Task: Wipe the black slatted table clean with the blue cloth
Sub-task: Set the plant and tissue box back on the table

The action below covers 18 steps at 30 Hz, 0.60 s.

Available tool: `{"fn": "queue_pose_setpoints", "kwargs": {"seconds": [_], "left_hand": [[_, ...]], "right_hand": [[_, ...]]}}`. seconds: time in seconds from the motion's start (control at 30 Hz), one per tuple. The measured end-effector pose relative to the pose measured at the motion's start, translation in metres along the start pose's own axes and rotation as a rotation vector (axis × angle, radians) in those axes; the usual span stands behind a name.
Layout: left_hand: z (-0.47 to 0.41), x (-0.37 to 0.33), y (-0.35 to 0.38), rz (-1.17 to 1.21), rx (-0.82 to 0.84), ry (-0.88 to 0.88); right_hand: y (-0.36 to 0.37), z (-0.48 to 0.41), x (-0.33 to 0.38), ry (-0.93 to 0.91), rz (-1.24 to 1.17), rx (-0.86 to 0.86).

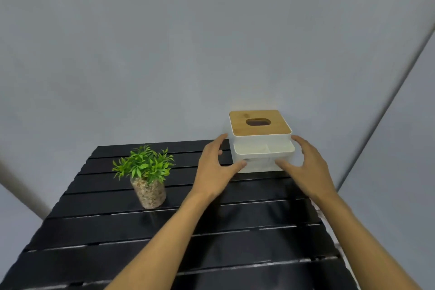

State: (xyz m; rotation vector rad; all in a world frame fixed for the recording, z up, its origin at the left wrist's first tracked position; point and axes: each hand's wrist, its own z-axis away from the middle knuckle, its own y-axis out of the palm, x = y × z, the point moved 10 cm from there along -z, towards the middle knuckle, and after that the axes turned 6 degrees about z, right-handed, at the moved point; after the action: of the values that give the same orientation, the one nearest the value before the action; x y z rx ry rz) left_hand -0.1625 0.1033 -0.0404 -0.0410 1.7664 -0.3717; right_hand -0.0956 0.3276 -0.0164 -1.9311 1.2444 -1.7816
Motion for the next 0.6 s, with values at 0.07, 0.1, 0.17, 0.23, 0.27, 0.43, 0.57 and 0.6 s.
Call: {"fn": "queue_pose_setpoints", "kwargs": {"seconds": [0.07,0.1,0.17,0.23,0.27,0.43,0.57,0.6], "left_hand": [[-0.011,0.004,0.008,0.002,0.016,-0.005],[-0.015,0.006,0.011,0.004,0.017,-0.001],[-0.021,0.01,0.016,0.011,0.015,0.014],[-0.024,0.014,0.02,0.032,0.007,0.026],[-0.025,0.016,0.022,0.052,0.001,0.029],[-0.025,0.018,0.028,0.15,-0.027,0.023],[-0.018,0.018,0.02,0.172,-0.06,0.008],[-0.015,0.017,0.017,0.173,-0.064,0.01]], "right_hand": [[0.002,-0.012,-0.002,-0.015,-0.046,0.014],[0.004,-0.016,-0.002,-0.024,-0.066,0.022],[0.01,-0.025,-0.006,-0.03,-0.092,0.04],[0.018,-0.032,-0.014,-0.009,-0.107,0.059],[0.021,-0.035,-0.019,0.012,-0.119,0.071],[0.027,-0.035,-0.028,0.053,-0.189,0.078],[0.03,-0.027,-0.026,0.053,-0.22,0.064],[0.031,-0.025,-0.023,0.05,-0.234,0.062]]}}
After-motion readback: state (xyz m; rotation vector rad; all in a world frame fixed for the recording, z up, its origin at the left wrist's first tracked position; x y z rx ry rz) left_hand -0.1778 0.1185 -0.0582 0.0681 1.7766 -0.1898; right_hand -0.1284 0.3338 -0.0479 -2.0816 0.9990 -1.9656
